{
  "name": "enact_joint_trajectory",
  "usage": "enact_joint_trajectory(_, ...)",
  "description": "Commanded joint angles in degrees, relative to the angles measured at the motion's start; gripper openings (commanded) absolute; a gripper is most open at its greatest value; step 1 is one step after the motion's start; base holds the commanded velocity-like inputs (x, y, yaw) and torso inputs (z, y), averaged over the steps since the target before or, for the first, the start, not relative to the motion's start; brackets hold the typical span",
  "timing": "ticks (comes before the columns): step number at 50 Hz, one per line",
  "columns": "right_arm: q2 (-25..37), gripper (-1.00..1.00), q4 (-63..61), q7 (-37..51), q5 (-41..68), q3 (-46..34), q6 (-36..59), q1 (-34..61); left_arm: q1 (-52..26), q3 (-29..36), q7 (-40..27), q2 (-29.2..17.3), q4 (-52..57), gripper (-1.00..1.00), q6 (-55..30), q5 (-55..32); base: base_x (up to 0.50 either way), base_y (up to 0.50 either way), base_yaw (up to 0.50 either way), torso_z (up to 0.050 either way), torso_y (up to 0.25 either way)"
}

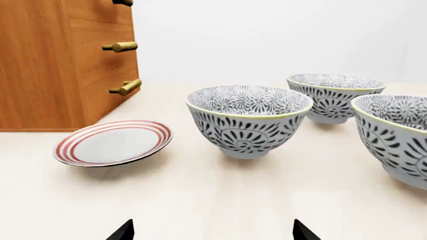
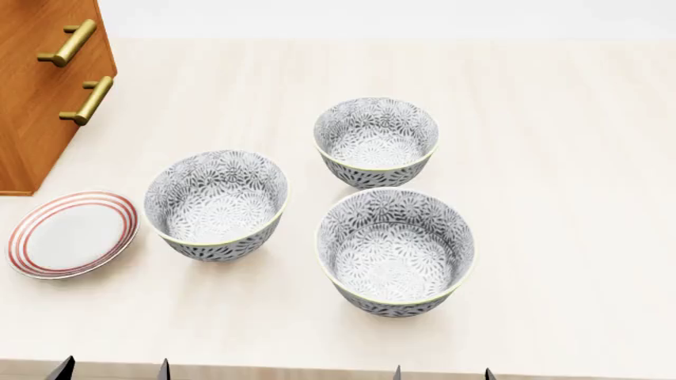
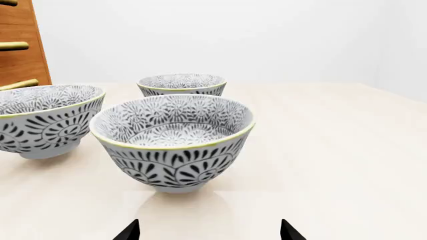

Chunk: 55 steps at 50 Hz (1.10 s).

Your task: Stack the bowl at the front on the bowl in the middle.

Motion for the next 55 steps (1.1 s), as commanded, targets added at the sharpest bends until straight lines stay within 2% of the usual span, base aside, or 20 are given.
enact_joint_trajectory(1,1.4,1.00,0.2,1.7,1.4,-1.7,-0.3,0.0,0.1,1.9,-1.9,-1.7,0.1,1.00,0.1,-1.7,0.00,0.00,0.00,0.000,0.000)
enact_joint_trajectory(20,3.5,1.00,-1.6,5.0,4.2,-3.9,3.2,0.5,-0.2,4.2,-4.4,-3.8,2.2,1.00,-1.6,-4.0,0.00,0.00,0.00,0.000,0.000)
enact_joint_trajectory(21,3.6,1.00,-4.2,5.6,5.6,-3.0,7.8,1.9,-1.4,4.8,-4.3,-4.2,6.2,1.00,-4.8,-3.9,0.00,0.00,0.00,0.000,0.000)
enact_joint_trajectory(22,4.3,1.00,-8.8,6.1,5.5,-3.2,14.0,3.4,-3.3,4.2,-3.7,-4.5,11.8,1.00,-12.1,-6.8,0.00,0.00,0.00,0.000,0.000)
enact_joint_trajectory(24,5.3,1.00,-14.6,6.2,6.2,-3.3,20.8,5.2,-6.0,4.3,-4.5,-4.9,15.9,1.00,-17.3,-7.0,0.00,0.00,0.00,0.000,0.000)
enact_joint_trajectory(26,7.0,1.00,-21.3,5.8,6.6,-3.9,30.0,9.7,-12.1,4.4,-5.1,-5.3,20.4,1.00,-27.1,-8.2,0.00,0.00,0.00,0.000,0.000)
enact_joint_trajectory(28,8.0,1.00,-23.6,6.2,6.4,-3.8,34.4,13.0,-15.7,3.8,-5.0,-5.4,22.5,1.00,-32.8,-10.3,0.00,0.00,0.00,0.000,0.000)
enact_joint_trajectory(35,10.3,1.00,-30.3,6.4,8.0,-1.5,47.1,23.7,-26.5,3.9,-8.0,-5.6,25.8,1.00,-41.2,-10.2,0.00,0.00,0.00,0.000,0.000)
enact_joint_trajectory(39,10.7,1.00,-30.0,6.4,8.5,-1.3,50.2,25.6,-27.7,3.4,-8.5,-5.5,26.8,1.00,-42.1,-11.0,0.00,0.00,0.00,0.000,0.000)
enact_joint_trajectory(42,10.4,1.00,-30.2,6.6,8.7,-0.7,48.6,24.8,-26.6,4.0,-8.7,-5.6,26.1,1.00,-40.3,-10.8,0.00,0.00,0.00,0.000,0.000)
enact_joint_trajectory(43,10.9,1.00,-29.3,9.4,5.6,-2.4,49.8,25.1,-26.2,4.1,-8.7,-5.6,25.7,1.00,-39.7,-10.7,0.00,0.00,0.00,0.000,0.000)
enact_joint_trajectory(47,10.7,1.00,-28.6,9.1,6.0,-2.4,46.7,23.7,-25.0,4.2,-8.7,-6.1,25.0,1.00,-38.1,-10.7,0.00,0.50,0.00,0.000,0.000)
enact_joint_trajectory(55,10.8,1.00,-30.5,9.9,5.8,-3.4,49.8,24.6,-24.3,4.6,-9.3,-7.0,26.0,1.00,-37.7,-10.8,0.00,0.50,0.00,0.000,0.000)
